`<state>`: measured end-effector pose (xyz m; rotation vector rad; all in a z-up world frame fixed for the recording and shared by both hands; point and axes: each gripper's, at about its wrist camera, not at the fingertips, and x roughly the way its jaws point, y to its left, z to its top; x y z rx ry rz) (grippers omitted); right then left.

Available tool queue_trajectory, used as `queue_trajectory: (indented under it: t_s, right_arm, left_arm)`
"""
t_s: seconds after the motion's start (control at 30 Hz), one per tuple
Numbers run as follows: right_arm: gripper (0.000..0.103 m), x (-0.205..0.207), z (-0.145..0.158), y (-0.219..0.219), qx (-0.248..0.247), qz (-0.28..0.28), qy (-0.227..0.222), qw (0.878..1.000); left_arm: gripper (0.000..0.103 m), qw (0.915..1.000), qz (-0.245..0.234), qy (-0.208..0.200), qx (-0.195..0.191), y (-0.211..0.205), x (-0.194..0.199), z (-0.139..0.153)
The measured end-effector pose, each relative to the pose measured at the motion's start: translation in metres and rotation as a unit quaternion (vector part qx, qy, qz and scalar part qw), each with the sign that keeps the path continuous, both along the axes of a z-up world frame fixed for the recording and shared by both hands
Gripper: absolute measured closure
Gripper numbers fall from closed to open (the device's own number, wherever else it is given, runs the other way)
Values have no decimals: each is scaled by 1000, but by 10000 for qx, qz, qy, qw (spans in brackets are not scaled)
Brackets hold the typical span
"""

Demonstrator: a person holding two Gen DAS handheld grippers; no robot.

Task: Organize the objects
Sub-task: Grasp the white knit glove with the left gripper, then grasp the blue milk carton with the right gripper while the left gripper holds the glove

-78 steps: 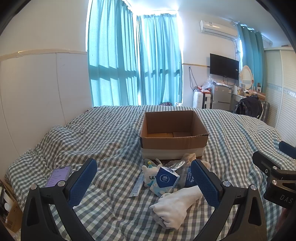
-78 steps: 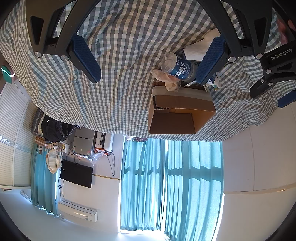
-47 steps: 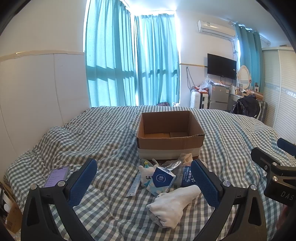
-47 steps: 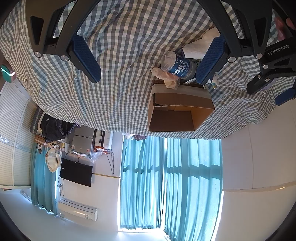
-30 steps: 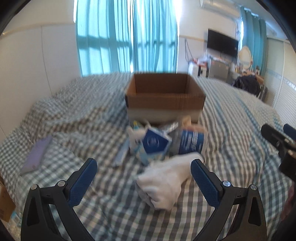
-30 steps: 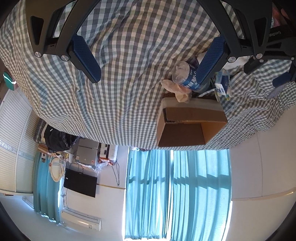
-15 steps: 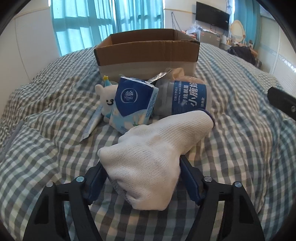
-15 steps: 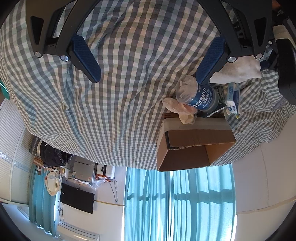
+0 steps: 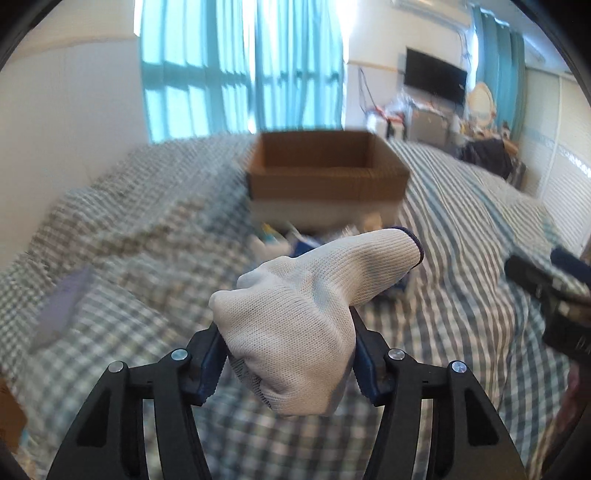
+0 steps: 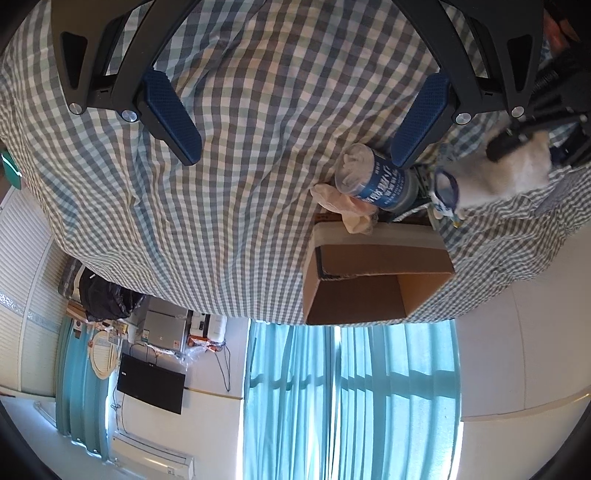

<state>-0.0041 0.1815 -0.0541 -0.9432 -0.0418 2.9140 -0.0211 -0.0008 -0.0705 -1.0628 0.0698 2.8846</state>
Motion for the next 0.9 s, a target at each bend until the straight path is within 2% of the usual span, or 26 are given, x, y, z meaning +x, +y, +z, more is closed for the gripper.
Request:
queue_trajectory:
  t_s: [0.1,0.2,0.33,0.57,0.73,0.9]
  right_arm:
    - [0,1,4,-13,41,123,39,9999]
    - [0,-4,2,-33,62,341,-34,9994]
    - [0,-20,-11,-61,-74,714,-286,9970]
    - [1,-70,-47,-103,-360,1225,-910,9876]
    - [10,-94,-70,-126,-454,1451,-1251,9804]
    - [25,-110,-82,-141,-540,1611,-1412,9753]
  left_arm:
    - [43,9992,326,193,-158,-19,1,14]
    - [43,9975,628,199,-248,-38,-4,16]
    - [43,9960,861,60,-225,-55,-14,6]
    - [43,9944,987,-104,-357,-63,-34,-13]
    - [43,9934,1069,-198,-373,-72,-53,-22]
    - [43,9933,1079,-250,-338,-78,-64,-29]
